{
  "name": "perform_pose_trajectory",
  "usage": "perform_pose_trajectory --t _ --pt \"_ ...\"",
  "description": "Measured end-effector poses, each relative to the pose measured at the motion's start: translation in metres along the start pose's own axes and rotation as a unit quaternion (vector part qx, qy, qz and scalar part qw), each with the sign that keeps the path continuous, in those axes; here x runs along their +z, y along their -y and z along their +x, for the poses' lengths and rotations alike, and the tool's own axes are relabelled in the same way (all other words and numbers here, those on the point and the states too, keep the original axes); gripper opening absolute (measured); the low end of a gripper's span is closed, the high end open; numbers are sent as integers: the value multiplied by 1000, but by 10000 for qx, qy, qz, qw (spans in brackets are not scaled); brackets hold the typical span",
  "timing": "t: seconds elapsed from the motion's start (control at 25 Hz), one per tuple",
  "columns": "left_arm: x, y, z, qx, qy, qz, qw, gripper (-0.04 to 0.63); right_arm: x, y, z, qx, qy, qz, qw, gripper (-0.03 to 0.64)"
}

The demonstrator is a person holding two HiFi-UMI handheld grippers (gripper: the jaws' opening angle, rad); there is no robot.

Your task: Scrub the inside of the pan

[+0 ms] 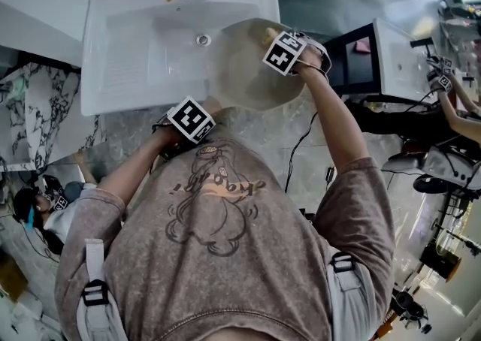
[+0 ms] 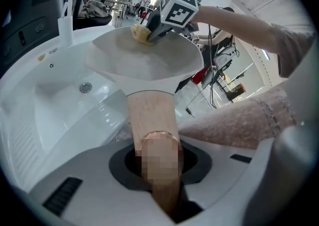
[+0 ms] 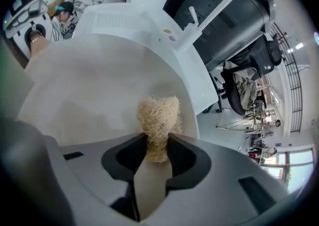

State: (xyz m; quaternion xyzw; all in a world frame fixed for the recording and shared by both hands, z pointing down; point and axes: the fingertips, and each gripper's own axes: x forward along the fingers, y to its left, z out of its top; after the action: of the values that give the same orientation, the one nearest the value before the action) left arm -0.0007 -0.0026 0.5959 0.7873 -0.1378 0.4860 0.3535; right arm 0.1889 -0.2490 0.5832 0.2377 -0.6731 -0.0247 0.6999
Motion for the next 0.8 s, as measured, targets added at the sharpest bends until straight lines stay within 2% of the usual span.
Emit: perform_pose_trajectory --t 0.2,0.36,0.48,0.56,0.8 --pt "-1 2 0 -17 -8 -22 10000 91 -30 -8 -15 329 -403 142 9985 141" --pt "-3 1 1 -36 -18 -38 10000 89 -29 -28 -14 730 -394 -255 9962 141" --pt "-3 1 1 -48 -23 -49 10000 87 -36 -45 -19 979 -600 -557 9918 141" --pt "-3 2 1 -51 -29 -54 10000 87 -47 -54 -28 1097 -882 -635 9880 141" --pt "-3 3 2 -71 -63 -69 9999 84 -58 -84 -44 1514 -1062 -825 9793 140"
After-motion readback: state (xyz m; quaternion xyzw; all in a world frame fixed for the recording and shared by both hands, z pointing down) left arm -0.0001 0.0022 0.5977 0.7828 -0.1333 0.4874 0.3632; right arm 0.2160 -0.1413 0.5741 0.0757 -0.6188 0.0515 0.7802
